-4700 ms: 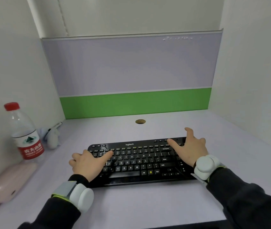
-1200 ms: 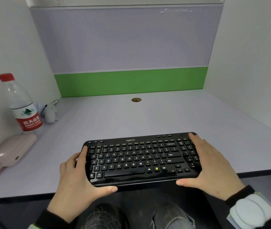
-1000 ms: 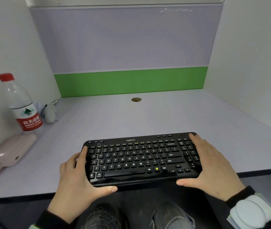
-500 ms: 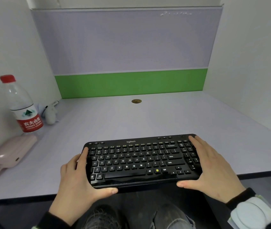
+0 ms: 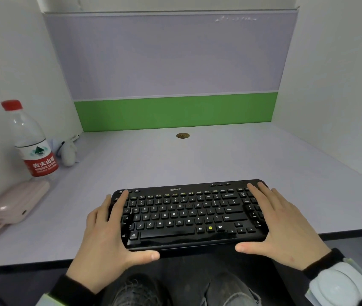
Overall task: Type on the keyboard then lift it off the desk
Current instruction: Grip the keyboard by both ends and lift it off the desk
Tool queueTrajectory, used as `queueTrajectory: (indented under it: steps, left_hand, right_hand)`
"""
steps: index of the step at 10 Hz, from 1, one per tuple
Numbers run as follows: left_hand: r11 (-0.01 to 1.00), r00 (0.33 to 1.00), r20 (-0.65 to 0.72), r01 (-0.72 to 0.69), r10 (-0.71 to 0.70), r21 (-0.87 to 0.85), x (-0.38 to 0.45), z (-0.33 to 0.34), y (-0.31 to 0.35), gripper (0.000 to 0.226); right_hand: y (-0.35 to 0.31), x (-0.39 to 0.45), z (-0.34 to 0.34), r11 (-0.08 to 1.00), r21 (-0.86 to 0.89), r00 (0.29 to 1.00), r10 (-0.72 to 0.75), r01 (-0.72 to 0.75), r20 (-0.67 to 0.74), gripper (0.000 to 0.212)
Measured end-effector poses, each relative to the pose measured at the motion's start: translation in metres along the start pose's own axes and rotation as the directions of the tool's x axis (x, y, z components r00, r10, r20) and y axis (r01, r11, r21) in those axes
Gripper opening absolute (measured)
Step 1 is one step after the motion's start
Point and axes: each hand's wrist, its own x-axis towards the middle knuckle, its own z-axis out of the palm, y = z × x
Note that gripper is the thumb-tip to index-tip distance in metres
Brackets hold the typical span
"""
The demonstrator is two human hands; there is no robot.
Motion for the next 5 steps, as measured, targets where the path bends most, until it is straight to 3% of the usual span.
queueTrajectory:
  steps: [3,5]
  left_hand:
    - [0.994,0.993,-0.055,-0.103,0.101,-0.040,0.010,-0.004,0.022,0.126]
    - [0.988,0.984,-0.126,-0.134,0.123,-0.082,0.021,-0.011,0.045,0.099]
  right_hand:
    - [-0.019,0.007,-0.011,0.999,0.004,0.999,-0.034,0.034,-0.005,0.126]
    - [-0.044,0.024,-0.026,0.994,0.003,0.991,-0.105,0.106,-0.080,0.123]
